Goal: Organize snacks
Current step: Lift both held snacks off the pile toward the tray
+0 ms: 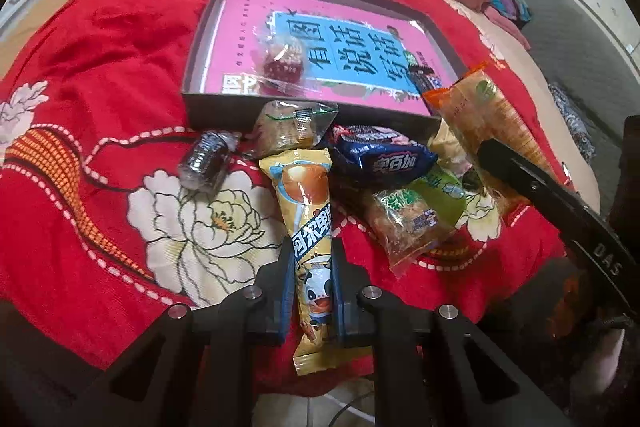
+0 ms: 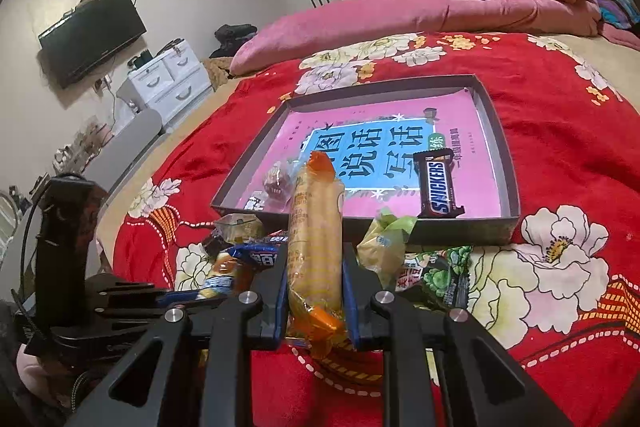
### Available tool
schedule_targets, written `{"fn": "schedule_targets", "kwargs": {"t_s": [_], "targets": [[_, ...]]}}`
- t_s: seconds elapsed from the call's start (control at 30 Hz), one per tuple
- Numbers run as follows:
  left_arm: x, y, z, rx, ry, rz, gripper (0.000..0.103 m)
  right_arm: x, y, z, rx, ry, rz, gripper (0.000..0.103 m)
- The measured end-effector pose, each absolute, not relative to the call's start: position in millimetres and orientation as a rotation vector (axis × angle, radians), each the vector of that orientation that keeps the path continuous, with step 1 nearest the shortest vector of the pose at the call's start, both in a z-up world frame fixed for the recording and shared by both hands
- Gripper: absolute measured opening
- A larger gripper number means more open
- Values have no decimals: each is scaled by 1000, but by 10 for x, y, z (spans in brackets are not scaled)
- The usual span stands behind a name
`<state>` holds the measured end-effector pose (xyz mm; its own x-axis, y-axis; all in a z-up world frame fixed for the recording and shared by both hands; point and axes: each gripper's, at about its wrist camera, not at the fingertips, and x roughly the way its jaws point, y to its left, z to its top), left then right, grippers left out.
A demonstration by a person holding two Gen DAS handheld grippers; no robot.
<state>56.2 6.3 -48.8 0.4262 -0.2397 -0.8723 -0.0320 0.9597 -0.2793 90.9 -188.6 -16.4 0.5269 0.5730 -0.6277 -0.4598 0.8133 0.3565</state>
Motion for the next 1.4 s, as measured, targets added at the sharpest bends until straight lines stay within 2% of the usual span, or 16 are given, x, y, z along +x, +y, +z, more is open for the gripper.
{"fn": "schedule_targets", "kwargs": {"t_s": [0.77,1.4], "targets": [[420,167,-18,-279,1010,-125,16,902,-2018,-45,176,758,600,23],[593,158,131,-297,957,-129,16,952,-2094,-15,190,743,584,23]]}}
